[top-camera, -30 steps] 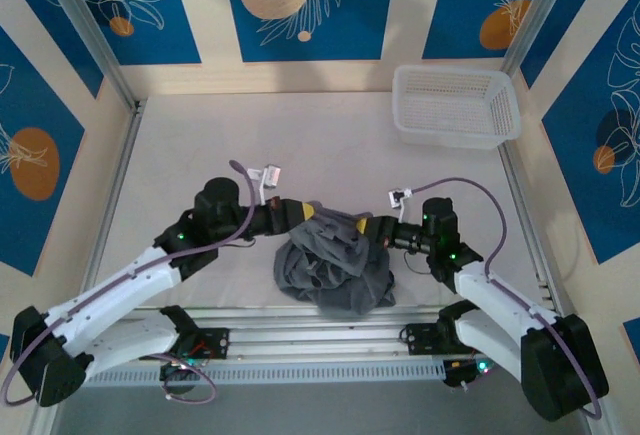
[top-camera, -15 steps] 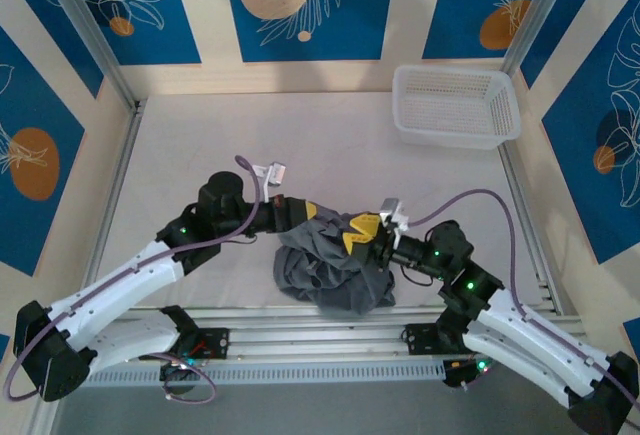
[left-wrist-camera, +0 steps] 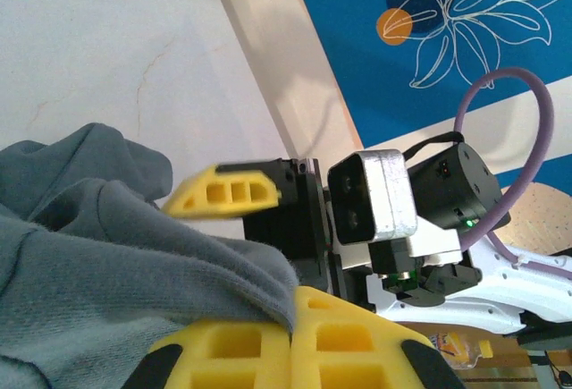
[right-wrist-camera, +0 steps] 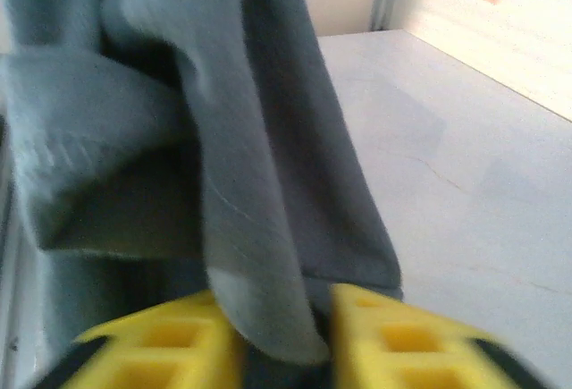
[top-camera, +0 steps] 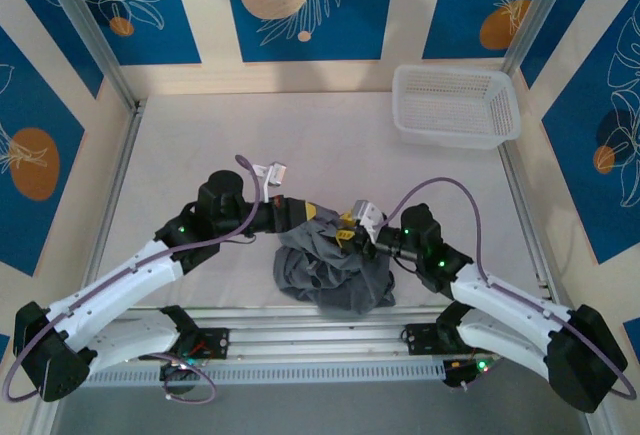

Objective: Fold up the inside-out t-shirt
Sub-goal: Turn the T-shirt inside out at the center of the table.

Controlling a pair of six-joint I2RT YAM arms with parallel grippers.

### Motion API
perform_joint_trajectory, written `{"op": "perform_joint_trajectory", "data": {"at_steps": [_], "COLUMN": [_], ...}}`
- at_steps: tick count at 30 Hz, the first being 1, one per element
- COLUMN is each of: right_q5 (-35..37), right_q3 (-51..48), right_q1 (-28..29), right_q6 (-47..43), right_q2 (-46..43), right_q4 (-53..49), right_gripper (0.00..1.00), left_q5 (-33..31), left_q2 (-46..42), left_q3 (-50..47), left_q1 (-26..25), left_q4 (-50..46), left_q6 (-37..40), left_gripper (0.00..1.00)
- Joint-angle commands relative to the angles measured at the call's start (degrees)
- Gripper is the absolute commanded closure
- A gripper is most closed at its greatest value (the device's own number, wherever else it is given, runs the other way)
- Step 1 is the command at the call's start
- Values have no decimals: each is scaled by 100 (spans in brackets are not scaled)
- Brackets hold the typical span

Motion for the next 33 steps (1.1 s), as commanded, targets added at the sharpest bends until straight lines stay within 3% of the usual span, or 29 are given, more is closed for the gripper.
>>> {"op": "perform_joint_trajectory", "data": {"at_steps": [1, 4, 8, 13, 17, 21, 27, 33], "right_q5": [-640, -695, -932, -868, -789, -707, -770, -855], "right_q3": [356, 518, 758, 1044, 1323, 1680, 1864, 1887], "right_q1": [-85, -93, -126, -132, -161, -239, -279, -262], "right_q6": [436, 1194, 2394, 3287, 3584, 3817, 4039, 4180], "right_q2": [-85, -520, -937, -844, -505, -145, 183, 247], "right_q4": [458, -16, -680, -959, -970, -1184, -1134, -1178], "right_gripper": [100, 100, 100, 100, 100, 100, 100, 100], "left_q5": [-316, -525, -299, 118, -410, -283, -469, -922], "left_q2": [-183, -113, 429, 707, 117, -556, -551, 150], "left_q3": [321, 393, 129, 542, 774, 539, 89, -2], "left_q1": [195, 709, 1532, 1569, 1554, 1132, -406, -659], "left_q4": [-491, -1096, -885, -1064, -1879, -2095, -1729, -1052], "left_q6": [177, 606, 1033, 1779, 2533, 3109, 3346, 3435], "left_gripper": [100, 100, 100, 79, 61, 60, 61, 56]}}
